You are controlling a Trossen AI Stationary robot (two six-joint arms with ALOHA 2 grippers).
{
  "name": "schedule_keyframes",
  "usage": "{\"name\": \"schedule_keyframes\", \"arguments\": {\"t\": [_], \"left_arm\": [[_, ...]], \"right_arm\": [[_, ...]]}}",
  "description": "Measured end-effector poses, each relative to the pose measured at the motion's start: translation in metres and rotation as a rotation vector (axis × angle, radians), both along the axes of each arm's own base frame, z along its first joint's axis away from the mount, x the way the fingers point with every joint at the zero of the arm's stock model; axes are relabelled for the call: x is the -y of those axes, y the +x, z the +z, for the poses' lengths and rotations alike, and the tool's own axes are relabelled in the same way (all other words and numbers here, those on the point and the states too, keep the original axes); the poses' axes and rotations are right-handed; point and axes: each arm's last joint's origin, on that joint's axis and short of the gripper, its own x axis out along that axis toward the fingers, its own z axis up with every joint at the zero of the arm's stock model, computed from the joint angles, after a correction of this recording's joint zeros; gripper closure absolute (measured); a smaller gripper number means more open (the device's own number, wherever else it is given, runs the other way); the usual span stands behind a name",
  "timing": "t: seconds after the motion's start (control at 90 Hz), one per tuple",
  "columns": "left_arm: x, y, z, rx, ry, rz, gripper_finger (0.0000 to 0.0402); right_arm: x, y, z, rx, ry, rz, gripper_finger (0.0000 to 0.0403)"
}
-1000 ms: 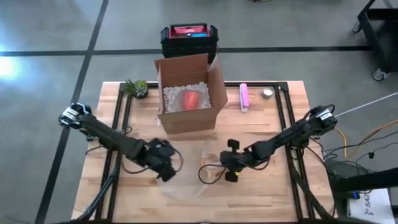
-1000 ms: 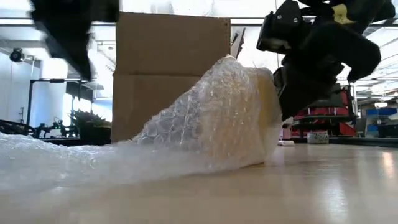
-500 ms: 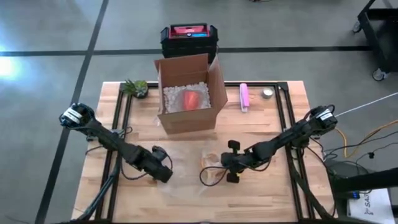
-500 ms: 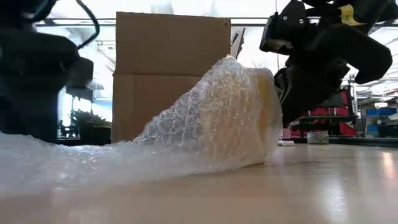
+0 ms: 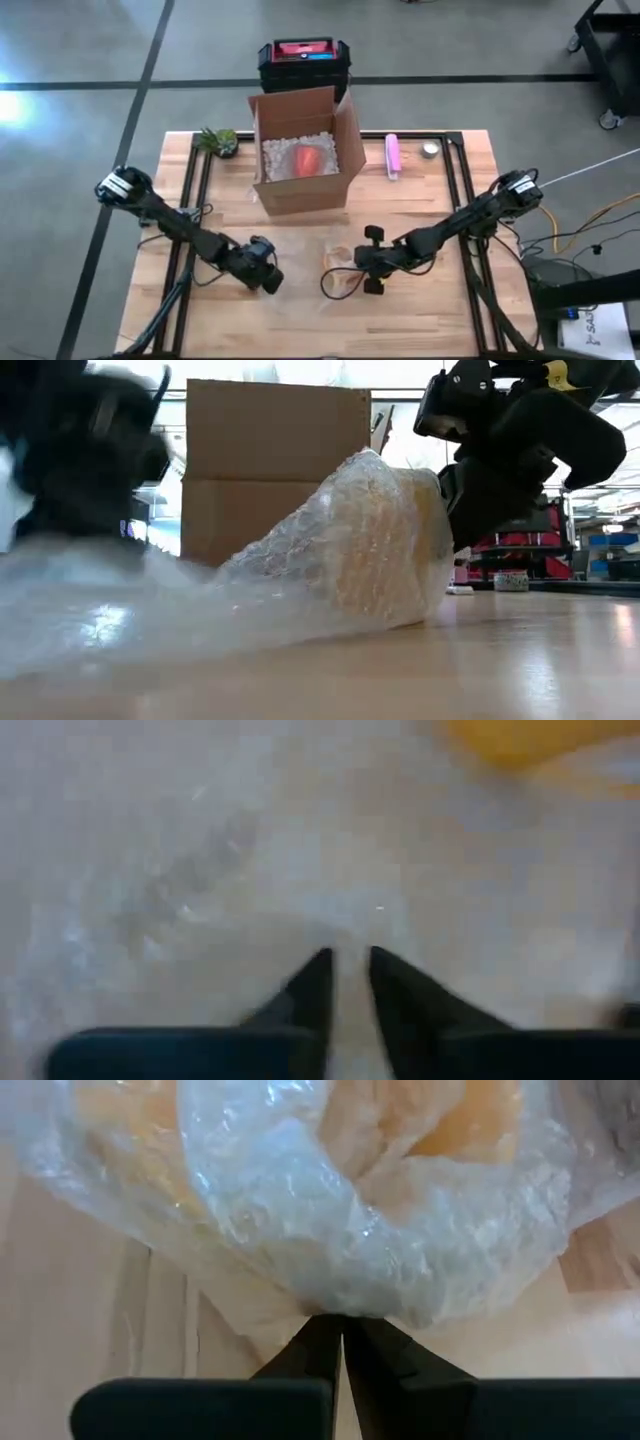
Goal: Wrap mug
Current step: Wrap the yellow mug in the transparent bubble wrap
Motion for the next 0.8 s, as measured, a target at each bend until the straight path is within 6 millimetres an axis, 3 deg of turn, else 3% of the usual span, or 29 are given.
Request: {"name": "schedule_keyframes", "arguments": {"t": [0.256, 0.378, 0.478, 0.8], "left_arm": [[0.014, 0.037, 0.082, 0.283, 0.255, -0.051, 0.0399], [0.01, 0.054, 0.107, 0.341, 0.378, -0.035, 0.0398], [0.004, 0.069, 0.106, 0.332, 0.422, -0.037, 0.0401], [-0.002, 0.126, 0.064, 0.279, 0.409, -0.179, 0.0401]], "right_arm": [[0.0, 0.0, -0.001, 0.002, 0.002, 0.001, 0.0403], [0.0, 0.001, 0.0, 0.004, 0.004, 0.002, 0.0403], [-0.001, 0.0, 0.0, 0.004, 0.004, 0.005, 0.0403], [-0.002, 0.0, 0.0, 0.005, 0.006, 0.002, 0.0403]]}}
